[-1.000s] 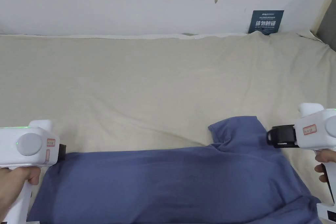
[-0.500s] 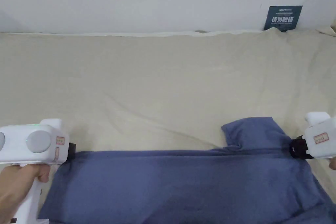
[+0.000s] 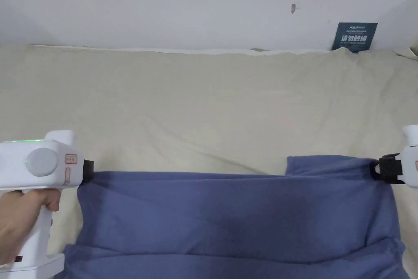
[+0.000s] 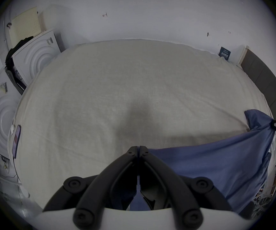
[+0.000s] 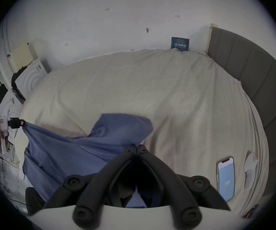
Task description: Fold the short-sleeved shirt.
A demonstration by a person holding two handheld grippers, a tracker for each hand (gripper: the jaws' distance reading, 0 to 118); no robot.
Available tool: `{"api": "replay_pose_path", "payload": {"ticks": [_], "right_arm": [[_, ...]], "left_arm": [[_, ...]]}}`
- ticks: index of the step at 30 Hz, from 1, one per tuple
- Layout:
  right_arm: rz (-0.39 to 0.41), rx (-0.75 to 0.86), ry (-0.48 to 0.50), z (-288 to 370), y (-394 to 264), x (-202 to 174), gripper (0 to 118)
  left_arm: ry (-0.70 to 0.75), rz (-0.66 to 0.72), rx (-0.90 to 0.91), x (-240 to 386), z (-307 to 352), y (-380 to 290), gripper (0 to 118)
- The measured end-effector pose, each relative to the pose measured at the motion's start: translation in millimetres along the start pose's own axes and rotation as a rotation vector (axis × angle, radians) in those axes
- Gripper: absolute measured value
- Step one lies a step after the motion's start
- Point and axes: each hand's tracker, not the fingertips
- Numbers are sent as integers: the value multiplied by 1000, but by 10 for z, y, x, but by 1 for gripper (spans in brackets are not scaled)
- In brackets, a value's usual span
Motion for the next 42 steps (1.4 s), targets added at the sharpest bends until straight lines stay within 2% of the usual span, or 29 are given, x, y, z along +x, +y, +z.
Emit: {"api": "replay_pose_path", "payload": {"ticks": [8, 11, 16, 22, 28, 29, 30, 31, 32, 33, 34, 36, 38, 39, 40, 41, 42], "right_arm": [[-27, 80, 38, 725, -444, -62, 1], [-68, 109, 57, 953, -703, -48, 1], [-82, 101, 81, 1203, -1270, -39, 1], [-132, 32, 102, 1195, -1932, 12, 1], [-154, -52, 65, 949, -2237, 54, 1], [-159, -58, 64, 933, -2243, 67, 1], [-168, -63, 37, 930, -2252, 56, 14], [-165, -71, -47, 952, -2253, 28, 52], [-157, -95, -76, 958, -2260, 33, 100], [-160, -86, -33, 992, -2287, 76, 117], [-192, -40, -27, 1132, -2275, 99, 114], [-233, -89, -37, 1210, -2250, 115, 115], [-261, -129, 7, 1178, -2308, 96, 111], [-262, -107, 1, 1217, -2315, 44, 75], [-257, -85, 4, 1244, -2305, -19, 20], [-236, -81, -6, 1239, -2297, -99, 0], [-226, -46, -54, 1264, -2301, -147, 0]], "left_arm": [[-4, 0, 91, -117, 670, -471, 0], [-23, 37, 115, -197, 908, -751, 0], [-41, 32, 119, -348, 1188, -1329, 0], [-45, 14, 52, -480, 1199, -2036, 0], [-35, 9, -22, -530, 880, -2327, 0], [-35, 7, -21, -522, 866, -2335, 6], [-20, 3, -25, -529, 846, -2324, 65], [42, 6, -87, -566, 804, -2318, 115], [53, -53, -107, -614, 908, -2327, 116], [5, -8, -39, -605, 1013, -2310, 111], [-21, -4, -61, -648, 1079, -2280, 113], [-1, 26, -49, -735, 1064, -2303, 113], [-37, 63, -49, -830, 1114, -2282, 108], [-65, 118, -28, -880, 1155, -2283, 76], [-87, 148, -40, -880, 1285, -2185, 16], [-79, 156, -46, -893, 1308, -2150, 0], [-85, 189, 34, -896, 1330, -2117, 0]]}}
